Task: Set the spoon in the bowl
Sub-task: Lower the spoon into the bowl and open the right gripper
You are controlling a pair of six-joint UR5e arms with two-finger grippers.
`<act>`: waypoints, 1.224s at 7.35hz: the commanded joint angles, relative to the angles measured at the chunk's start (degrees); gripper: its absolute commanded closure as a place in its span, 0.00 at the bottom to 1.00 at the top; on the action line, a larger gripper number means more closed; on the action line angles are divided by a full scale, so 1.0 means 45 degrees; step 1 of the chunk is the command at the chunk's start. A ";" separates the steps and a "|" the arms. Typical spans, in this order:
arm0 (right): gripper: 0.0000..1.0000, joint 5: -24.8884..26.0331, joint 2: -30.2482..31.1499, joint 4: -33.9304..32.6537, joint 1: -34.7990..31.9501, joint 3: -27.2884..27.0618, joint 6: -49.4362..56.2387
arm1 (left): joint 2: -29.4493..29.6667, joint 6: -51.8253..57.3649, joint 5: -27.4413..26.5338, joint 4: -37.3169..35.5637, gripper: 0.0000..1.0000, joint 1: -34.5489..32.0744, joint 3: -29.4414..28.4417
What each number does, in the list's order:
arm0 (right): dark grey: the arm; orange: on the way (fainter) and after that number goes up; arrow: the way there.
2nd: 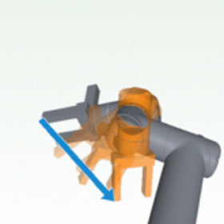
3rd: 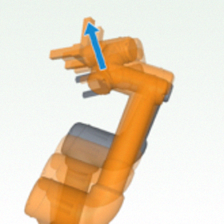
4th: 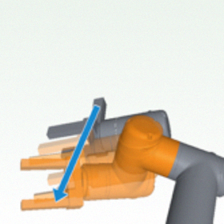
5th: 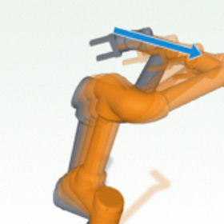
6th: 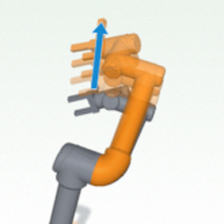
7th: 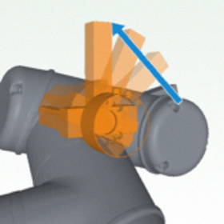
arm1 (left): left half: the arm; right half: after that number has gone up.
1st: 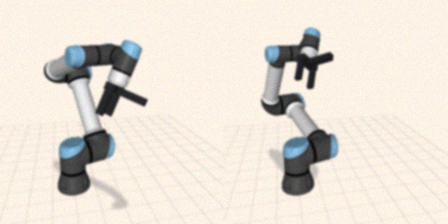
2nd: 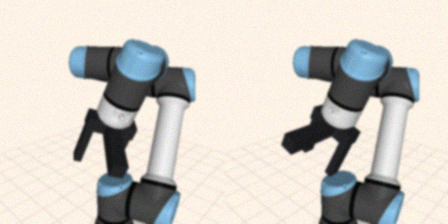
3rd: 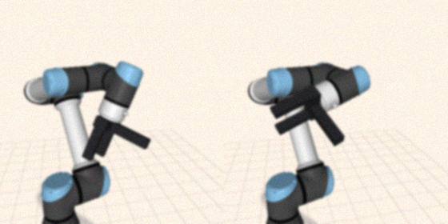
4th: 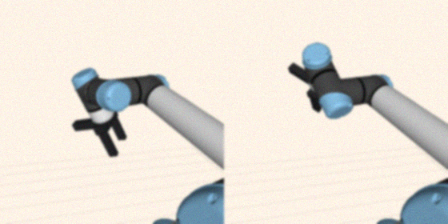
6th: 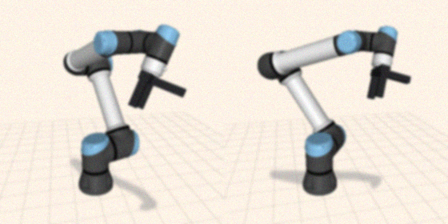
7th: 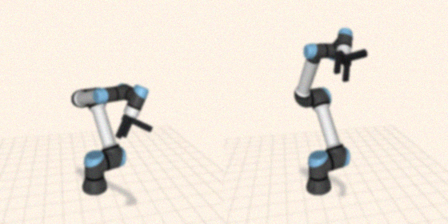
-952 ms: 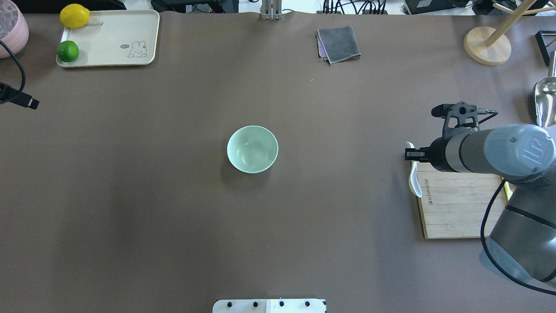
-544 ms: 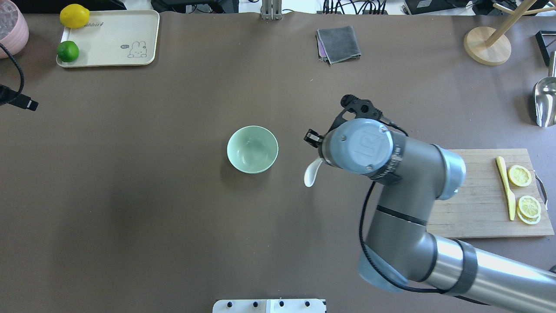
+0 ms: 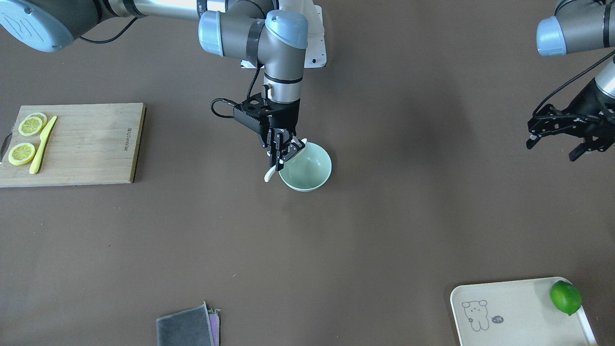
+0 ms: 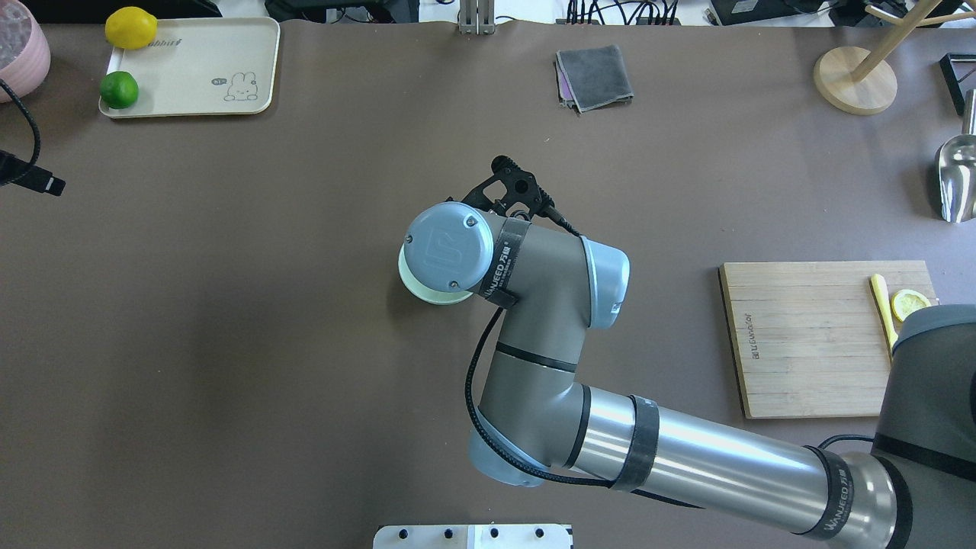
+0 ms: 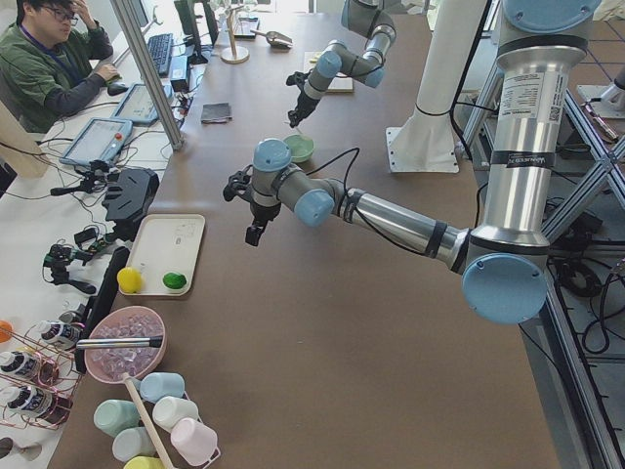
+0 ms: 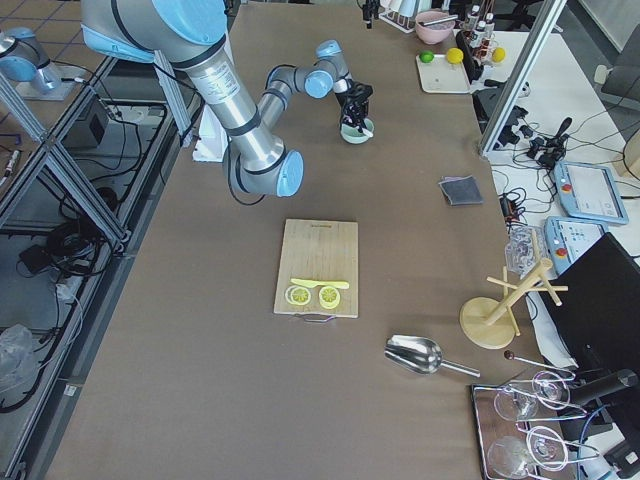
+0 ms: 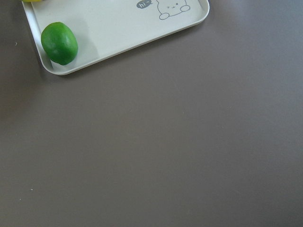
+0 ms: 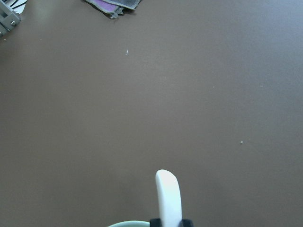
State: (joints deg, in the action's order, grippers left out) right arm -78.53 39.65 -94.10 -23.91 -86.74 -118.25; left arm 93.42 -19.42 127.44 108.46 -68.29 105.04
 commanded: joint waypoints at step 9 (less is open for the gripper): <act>0.00 -0.5421 0.6236 -0.0359 -0.4007 -0.6696 1.1701 | 0.0022 0.0233 0.0758 -0.0195 0.02 -0.0212 -0.0159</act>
State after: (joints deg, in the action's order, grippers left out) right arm -93.28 60.37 -95.75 -35.07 -111.78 -79.79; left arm 93.51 -18.71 128.95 107.97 -68.50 104.39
